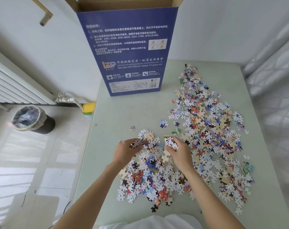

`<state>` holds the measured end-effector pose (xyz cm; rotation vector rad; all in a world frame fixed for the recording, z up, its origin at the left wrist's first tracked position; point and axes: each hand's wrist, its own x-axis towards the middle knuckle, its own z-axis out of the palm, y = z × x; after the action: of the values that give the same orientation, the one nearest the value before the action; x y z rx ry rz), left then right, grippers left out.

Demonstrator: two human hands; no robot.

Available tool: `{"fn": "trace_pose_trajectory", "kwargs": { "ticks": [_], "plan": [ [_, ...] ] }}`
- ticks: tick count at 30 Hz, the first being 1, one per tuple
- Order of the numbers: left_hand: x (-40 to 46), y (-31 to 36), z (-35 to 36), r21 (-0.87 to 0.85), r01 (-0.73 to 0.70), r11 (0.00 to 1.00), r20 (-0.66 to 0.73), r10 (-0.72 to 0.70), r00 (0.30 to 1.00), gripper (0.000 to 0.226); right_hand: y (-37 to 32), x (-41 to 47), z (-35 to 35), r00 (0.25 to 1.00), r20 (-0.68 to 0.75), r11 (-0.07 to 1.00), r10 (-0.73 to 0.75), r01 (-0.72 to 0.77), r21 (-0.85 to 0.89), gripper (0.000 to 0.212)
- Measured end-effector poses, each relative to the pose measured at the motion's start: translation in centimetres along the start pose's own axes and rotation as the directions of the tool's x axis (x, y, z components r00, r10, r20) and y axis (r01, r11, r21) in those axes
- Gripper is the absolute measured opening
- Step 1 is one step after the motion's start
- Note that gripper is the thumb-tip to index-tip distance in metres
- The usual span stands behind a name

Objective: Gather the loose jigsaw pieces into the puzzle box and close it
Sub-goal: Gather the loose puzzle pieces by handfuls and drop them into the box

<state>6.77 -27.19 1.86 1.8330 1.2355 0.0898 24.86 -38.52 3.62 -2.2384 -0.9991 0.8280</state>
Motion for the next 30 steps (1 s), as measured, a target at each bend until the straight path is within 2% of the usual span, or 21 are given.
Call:
{"fn": "trace_pose_trajectory", "kwargs": {
  "ticks": [3, 6, 8, 11, 13, 16, 19, 21, 22, 24, 28, 30],
  "plan": [
    [0.1, 1.3, -2.0, 0.013, -0.076, 0.997, -0.022, 0.077, 0.997, 0.03, -2.8, 0.4, -1.9, 0.993, 0.019, 0.993, -0.113, 0.113, 0.02, 0.048],
    [0.9, 3.1, -5.2, 0.031, -0.182, 0.983, -0.088, 0.184, 0.979, 0.027, -7.7, 2.5, -5.5, 0.948, 0.05, 0.949, -0.315, 0.315, 0.012, 0.045],
    [1.7, 4.5, -7.8, 0.059, -0.268, 0.962, -0.128, 0.273, 0.953, 0.027, -11.9, 4.8, -8.6, 0.883, -0.004, 0.883, -0.469, 0.469, -0.014, 0.042],
    [3.3, 7.5, -12.6, 0.125, -0.385, 0.914, -0.218, 0.404, 0.888, 0.026, -19.0, 8.6, -13.6, 0.729, -0.147, 0.744, -0.668, 0.658, -0.115, 0.038],
    [4.6, 10.1, -16.1, 0.171, -0.446, 0.878, -0.29, 0.478, 0.829, 0.025, -23.3, 11.4, -16.1, 0.625, -0.229, 0.664, -0.746, 0.72, -0.2, 0.034],
    [6.5, 14.7, -21.4, 0.27, -0.544, 0.794, -0.397, 0.607, 0.689, 0.025, -28.2, 15.5, -18.2, 0.492, -0.285, 0.563, -0.823, 0.777, -0.284, 0.032],
    [8.1, 19.1, -25.9, 0.374, -0.611, 0.698, -0.45, 0.712, 0.539, 0.026, -30.5, 18.8, -18.8, 0.45, -0.238, 0.504, -0.861, 0.819, -0.276, 0.035],
    [9.4, 21.1, -28.1, 0.472, -0.629, 0.617, -0.418, 0.785, 0.456, 0.025, -30.8, 20.3, -18.4, 0.464, -0.164, 0.492, -0.87, 0.829, -0.265, 0.035],
    [10.3, 21.8, -29.1, 0.512, -0.624, 0.59, -0.389, 0.807, 0.444, 0.026, -30.8, 20.9, -18.1, 0.476, -0.127, 0.492, -0.87, 0.83, -0.263, 0.034],
    [11.9, 22.7, -30.3, 0.552, -0.604, 0.575, -0.339, 0.816, 0.468, 0.026, -30.5, 21.8, -17.5, 0.5, -0.09, 0.505, -0.862, 0.826, -0.251, 0.034],
    [14.8, 22.6, -30.5, 0.61, -0.574, 0.546, -0.261, 0.823, 0.505, 0.024, -30.8, 22.9, -18.0, 0.452, -0.161, 0.478, -0.877, 0.851, -0.217, 0.032],
    [15.8, 22.0, -30.3, 0.637, -0.55, 0.539, -0.226, 0.814, 0.536, 0.025, -31.3, 23.0, -18.6, 0.47, -0.175, 0.498, -0.865, 0.846, -0.19, 0.032]
  ]
}}
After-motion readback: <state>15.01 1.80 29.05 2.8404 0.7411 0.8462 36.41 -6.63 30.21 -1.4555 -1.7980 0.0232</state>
